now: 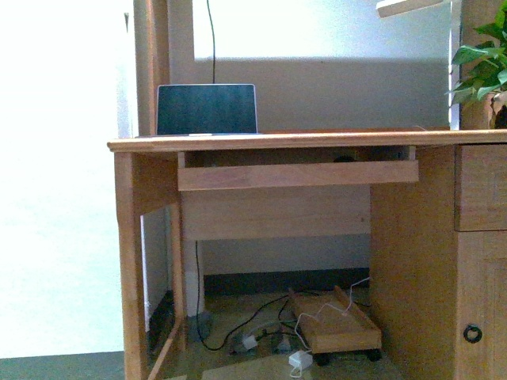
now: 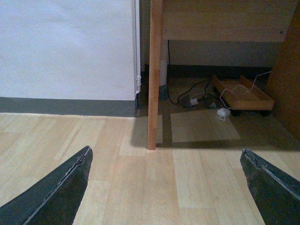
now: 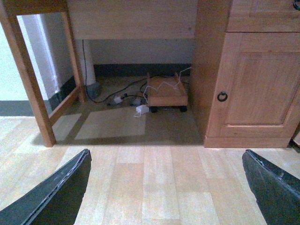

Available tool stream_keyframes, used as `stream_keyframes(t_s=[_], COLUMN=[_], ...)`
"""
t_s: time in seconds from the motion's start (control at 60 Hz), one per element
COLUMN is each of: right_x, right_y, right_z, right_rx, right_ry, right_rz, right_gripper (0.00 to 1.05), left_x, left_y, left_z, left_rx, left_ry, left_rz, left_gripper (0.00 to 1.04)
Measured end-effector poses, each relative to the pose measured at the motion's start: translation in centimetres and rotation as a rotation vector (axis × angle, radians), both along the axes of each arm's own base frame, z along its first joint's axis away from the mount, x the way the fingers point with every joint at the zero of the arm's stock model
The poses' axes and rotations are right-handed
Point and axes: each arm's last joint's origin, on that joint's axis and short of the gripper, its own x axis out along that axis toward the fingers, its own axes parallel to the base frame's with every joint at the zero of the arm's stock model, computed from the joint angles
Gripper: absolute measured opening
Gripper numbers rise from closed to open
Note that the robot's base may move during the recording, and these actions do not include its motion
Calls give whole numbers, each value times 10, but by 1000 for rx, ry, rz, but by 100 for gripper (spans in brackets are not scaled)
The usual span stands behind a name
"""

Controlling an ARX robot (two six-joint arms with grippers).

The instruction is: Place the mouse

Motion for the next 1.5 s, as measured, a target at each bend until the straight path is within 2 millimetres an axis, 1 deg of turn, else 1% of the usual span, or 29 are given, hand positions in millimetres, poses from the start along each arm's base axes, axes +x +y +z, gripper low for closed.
stream_keyframes(t_s=[1.5], right_x=[0], right_y=[0], right_z=[0], right_rx=[0], right_ry=[0], right_rz=[1], right_gripper=[97], left_x=[0], left_y=[0], left_z=[0], left_rx=[0], left_ry=[0], left_rz=[0], left_gripper=[97])
